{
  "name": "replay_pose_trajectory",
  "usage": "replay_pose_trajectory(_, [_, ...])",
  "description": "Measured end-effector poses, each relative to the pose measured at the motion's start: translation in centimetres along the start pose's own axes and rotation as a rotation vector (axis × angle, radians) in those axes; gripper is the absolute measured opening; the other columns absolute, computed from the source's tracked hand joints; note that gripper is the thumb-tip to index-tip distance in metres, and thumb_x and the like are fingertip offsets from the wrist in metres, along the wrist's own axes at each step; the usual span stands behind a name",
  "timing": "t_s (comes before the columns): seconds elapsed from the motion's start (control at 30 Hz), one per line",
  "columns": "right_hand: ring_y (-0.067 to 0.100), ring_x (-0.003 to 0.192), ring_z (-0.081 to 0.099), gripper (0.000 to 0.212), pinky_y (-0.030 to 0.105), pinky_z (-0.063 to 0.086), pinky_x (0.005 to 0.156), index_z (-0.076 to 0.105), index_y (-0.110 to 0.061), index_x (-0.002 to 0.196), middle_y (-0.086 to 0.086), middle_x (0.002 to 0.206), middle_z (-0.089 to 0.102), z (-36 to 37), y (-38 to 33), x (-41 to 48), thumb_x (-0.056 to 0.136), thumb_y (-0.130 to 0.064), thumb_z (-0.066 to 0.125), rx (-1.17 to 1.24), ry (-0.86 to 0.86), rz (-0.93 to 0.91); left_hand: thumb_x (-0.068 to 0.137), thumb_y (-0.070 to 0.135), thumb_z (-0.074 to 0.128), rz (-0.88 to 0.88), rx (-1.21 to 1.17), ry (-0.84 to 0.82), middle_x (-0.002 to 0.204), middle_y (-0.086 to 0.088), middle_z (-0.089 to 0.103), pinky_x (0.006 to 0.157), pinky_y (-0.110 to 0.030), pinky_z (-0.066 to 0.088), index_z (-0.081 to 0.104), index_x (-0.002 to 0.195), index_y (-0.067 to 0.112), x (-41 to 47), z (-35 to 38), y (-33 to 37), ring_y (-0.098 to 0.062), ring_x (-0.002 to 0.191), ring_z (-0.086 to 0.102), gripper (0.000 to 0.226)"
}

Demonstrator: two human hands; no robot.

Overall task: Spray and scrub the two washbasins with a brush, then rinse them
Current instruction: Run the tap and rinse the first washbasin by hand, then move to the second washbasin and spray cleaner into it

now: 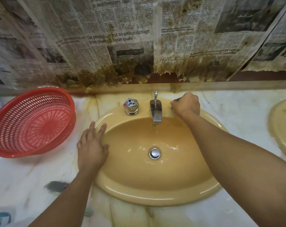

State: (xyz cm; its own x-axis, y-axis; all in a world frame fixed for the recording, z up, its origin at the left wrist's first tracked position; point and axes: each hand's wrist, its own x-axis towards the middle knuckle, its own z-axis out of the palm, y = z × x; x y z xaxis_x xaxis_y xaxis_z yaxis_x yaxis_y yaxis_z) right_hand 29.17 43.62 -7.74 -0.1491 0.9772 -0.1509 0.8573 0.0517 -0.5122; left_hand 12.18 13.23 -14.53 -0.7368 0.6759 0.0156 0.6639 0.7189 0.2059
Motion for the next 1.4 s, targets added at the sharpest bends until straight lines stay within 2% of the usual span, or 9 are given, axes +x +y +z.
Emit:
replay_pose_trajectory(0.17, [0.033,0.110,0.060,0.049,0.035,0.047,0.078,0.058,-0.015,0.130,0.013,0.127,0.055,-1.3,1.8,-1.3,0.093,-0.047,0.066,-0.106,-0.078,-0.150,0.093,0.025,0.068,-0.045,-0.023,-0.084,0.173,0.003,0.000,0.120,-0.055,0.025,0.016,0.163,0.042,-0.9,-0.5,0.1,-0.032,0.154,0.011,0.089])
replay_pose_trajectory(0.27, [0.033,0.126,0.053,0.071,0.041,0.048,0.096,0.030,-0.027,0.156,0.015,0.142,0.050,-2.3,4.8,-3.7,0.095,-0.040,0.064,-0.107,-0.241,-0.270,0.090,0.018,0.064,-0.110,-0.040,-0.132,0.173,0.006,-0.003,0.125,-0.052,0.018,0.005,0.164,0.038,-2.9,-0.6,0.4,-0.038,0.155,0.008,0.097])
replay_pose_trajectory(0.33, [0.032,0.139,0.044,0.078,0.042,0.041,0.109,0.023,-0.031,0.160,0.012,0.155,0.041,-3.2,6.6,-6.2,0.095,-0.040,0.065,-0.072,-0.339,-0.339,0.091,0.021,0.063,-0.123,-0.018,-0.207,0.173,0.006,-0.003,0.128,-0.048,0.014,-0.001,0.165,0.034,-4.3,-0.8,0.2,-0.040,0.155,0.010,0.098])
replay_pose_trajectory(0.5, [0.018,0.151,0.027,0.072,0.035,0.027,0.119,0.027,-0.032,0.160,-0.003,0.165,0.028,-5.4,9.6,-12.8,0.097,-0.048,0.060,-0.052,-0.285,-0.538,0.097,0.037,0.064,-0.203,-0.115,-0.423,0.173,-0.003,0.007,0.122,-0.043,0.029,0.032,0.161,0.025,-7.5,-4.6,1.1,-0.036,0.151,0.028,0.073])
replay_pose_trajectory(0.73, [0.010,0.153,0.018,0.067,0.028,0.018,0.119,0.033,-0.036,0.156,-0.007,0.165,0.027,-6.4,12.8,-23.2,0.096,-0.055,0.056,0.240,-0.305,-0.503,0.097,0.023,0.070,-0.111,-0.527,-0.028,0.168,-0.002,0.023,0.113,-0.023,0.028,0.049,0.150,0.027,-18.2,-9.5,5.3,-0.012,0.147,0.034,0.057])
replay_pose_trajectory(0.83, [0.010,0.152,0.019,0.066,0.027,0.017,0.120,0.032,-0.040,0.155,-0.006,0.165,0.027,-5.8,14.4,-26.0,0.096,-0.053,0.057,0.241,-0.362,-0.531,0.098,0.031,0.068,-0.124,-0.596,0.046,0.167,0.009,0.023,0.114,-0.024,0.031,0.049,0.148,0.036,-22.3,-9.8,5.4,-0.004,0.148,0.027,0.054])
replay_pose_trajectory(0.93, [0.011,0.152,0.019,0.067,0.032,0.019,0.122,0.029,-0.040,0.157,-0.006,0.165,0.027,-5.8,14.7,-27.0,0.097,-0.053,0.055,0.224,-0.393,-0.541,0.097,0.030,0.069,-0.178,-0.617,0.105,0.163,0.015,0.027,0.110,-0.010,0.025,0.049,0.144,0.041,-25.1,-10.5,4.3,0.015,0.139,0.024,0.052])
replay_pose_trajectory(1.2, [0.011,0.148,0.028,0.065,0.030,0.024,0.120,0.037,-0.031,0.156,-0.006,0.160,0.037,-5.6,13.8,-28.5,0.097,-0.042,0.062,0.183,-0.341,-0.614,0.096,0.032,0.069,-0.514,-0.650,0.266,0.152,0.009,0.045,0.111,-0.043,0.043,0.055,0.142,0.032,-29.5,-11.3,-1.7,-0.015,0.137,0.045,0.048])
replay_pose_trajectory(1.4, [0.015,0.144,0.035,0.064,0.038,0.032,0.118,0.039,-0.031,0.155,-0.006,0.158,0.041,-2.6,10.2,-30.8,0.096,-0.040,0.063,0.151,-0.362,-0.691,0.091,0.017,0.076,-0.678,-0.743,0.378,0.140,0.004,0.051,0.103,-0.043,0.049,0.063,0.123,0.030,-30.2,-12.1,-5.6,-0.021,0.129,0.053,0.037])
